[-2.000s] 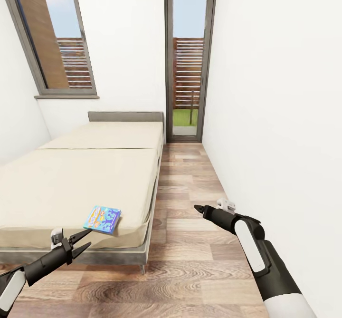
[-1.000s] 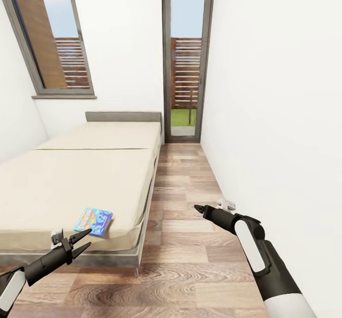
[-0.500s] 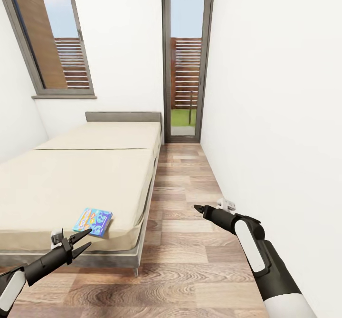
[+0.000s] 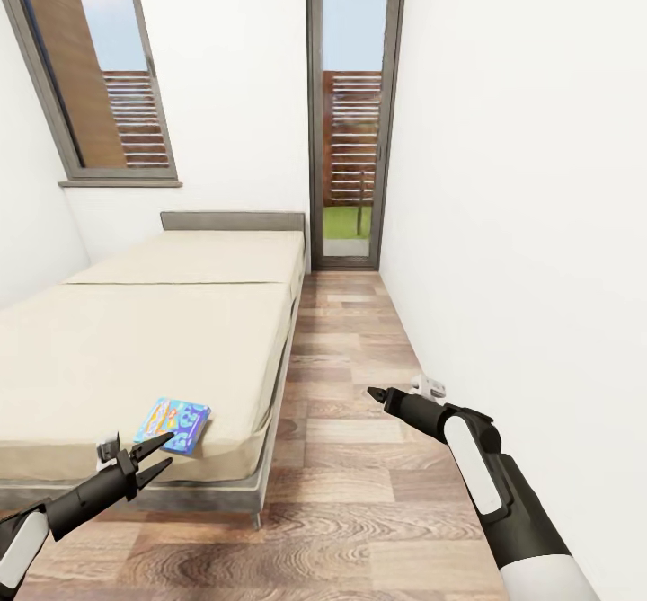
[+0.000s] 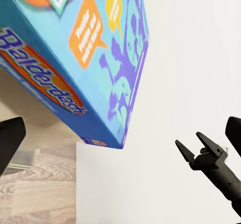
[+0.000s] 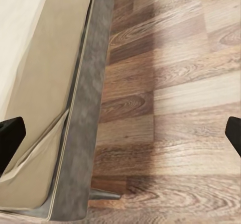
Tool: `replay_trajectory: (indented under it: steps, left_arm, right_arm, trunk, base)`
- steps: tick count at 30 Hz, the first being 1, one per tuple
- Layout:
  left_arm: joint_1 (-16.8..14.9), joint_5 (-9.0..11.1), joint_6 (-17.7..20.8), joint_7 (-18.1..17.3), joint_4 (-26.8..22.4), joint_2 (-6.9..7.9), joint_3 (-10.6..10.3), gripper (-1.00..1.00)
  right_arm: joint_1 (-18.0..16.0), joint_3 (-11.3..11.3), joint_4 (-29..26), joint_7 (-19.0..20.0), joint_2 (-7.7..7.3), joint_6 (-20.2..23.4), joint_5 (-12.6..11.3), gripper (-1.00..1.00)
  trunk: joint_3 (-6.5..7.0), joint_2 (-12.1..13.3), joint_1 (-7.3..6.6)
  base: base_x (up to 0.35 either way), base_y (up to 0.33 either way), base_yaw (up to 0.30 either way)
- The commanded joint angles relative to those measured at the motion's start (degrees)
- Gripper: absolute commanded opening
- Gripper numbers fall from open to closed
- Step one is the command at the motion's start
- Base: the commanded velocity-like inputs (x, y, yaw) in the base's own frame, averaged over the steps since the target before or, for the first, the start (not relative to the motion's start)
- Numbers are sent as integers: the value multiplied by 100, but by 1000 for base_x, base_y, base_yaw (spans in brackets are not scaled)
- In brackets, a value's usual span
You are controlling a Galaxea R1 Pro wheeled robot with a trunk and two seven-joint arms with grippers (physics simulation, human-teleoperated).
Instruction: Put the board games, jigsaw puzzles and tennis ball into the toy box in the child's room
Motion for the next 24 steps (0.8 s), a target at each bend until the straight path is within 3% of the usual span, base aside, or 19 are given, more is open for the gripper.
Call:
replay_trajectory:
  steps: [1,24]
  left_arm:
    - [-3,19,36,-5,1,1,2,100]
    - [-3,19,34,-5,2,-7,-3,100]
  right_arm:
    - [-3,0,-5,-33,2,20,-39,100]
    - [-3,0,-8,-33,-1,20,-39,100]
  trunk:
    - [-6,-2,0]
    - [-6,-2,0]
  base:
    - [124,0,0]
    - [23,0,0]
